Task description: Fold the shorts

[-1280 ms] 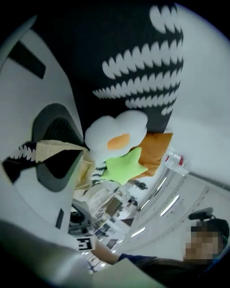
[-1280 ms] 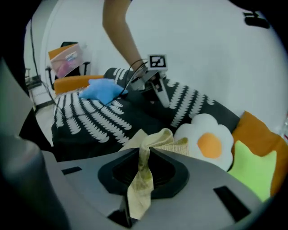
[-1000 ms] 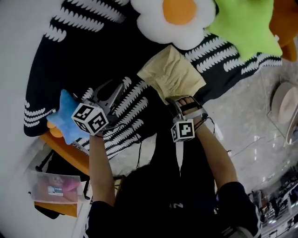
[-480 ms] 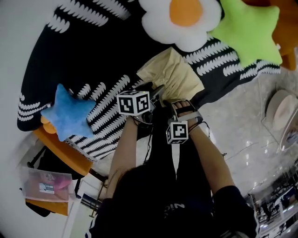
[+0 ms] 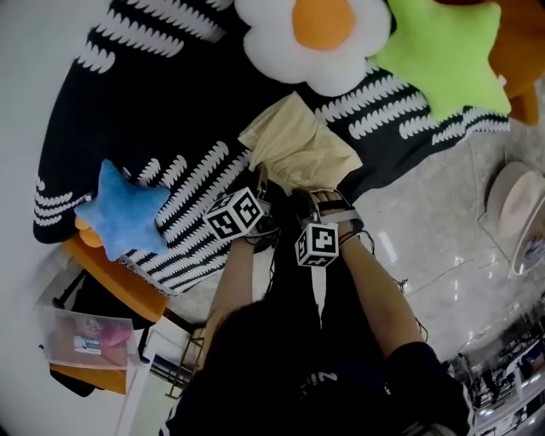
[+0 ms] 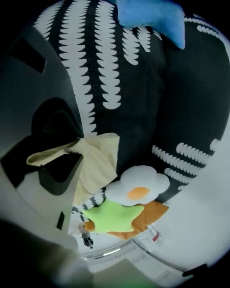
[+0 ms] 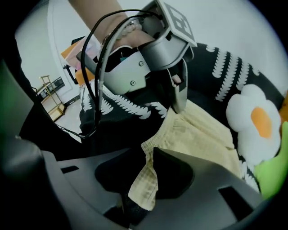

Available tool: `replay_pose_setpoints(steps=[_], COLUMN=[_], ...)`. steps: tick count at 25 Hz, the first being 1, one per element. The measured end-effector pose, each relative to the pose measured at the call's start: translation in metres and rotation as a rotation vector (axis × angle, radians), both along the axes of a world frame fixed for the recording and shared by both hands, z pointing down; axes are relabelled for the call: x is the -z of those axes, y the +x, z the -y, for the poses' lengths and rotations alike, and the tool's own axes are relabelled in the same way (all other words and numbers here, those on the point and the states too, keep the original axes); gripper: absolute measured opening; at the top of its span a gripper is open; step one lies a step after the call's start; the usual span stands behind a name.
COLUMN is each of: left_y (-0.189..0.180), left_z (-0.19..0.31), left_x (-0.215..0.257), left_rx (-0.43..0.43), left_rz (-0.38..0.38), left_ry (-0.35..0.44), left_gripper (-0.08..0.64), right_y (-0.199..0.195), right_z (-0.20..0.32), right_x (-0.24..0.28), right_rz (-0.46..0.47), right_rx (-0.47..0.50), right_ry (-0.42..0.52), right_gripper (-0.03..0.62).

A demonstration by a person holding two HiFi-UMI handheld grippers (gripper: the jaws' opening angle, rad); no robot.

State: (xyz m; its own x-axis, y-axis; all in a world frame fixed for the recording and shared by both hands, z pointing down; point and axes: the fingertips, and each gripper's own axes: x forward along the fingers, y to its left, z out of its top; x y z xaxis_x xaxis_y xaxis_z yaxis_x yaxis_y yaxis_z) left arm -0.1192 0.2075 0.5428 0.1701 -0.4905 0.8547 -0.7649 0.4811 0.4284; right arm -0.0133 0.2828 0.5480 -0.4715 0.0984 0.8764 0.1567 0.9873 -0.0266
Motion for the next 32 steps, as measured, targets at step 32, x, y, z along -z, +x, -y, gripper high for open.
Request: replay_pose_setpoints(steps=[32], left_y=[0.042], left_z=[0.181], left_x=[-0.021], left_rx=[-0.728], left_rz=[0.289], left_ry=[-0.030], left_gripper=[0.015], right_y=[0.171], right_z=[0.141], right_x=[0.023], right_rz=[0.251], right_rx=[-1.354], right_ry=[-0.789], right_gripper=[0.023])
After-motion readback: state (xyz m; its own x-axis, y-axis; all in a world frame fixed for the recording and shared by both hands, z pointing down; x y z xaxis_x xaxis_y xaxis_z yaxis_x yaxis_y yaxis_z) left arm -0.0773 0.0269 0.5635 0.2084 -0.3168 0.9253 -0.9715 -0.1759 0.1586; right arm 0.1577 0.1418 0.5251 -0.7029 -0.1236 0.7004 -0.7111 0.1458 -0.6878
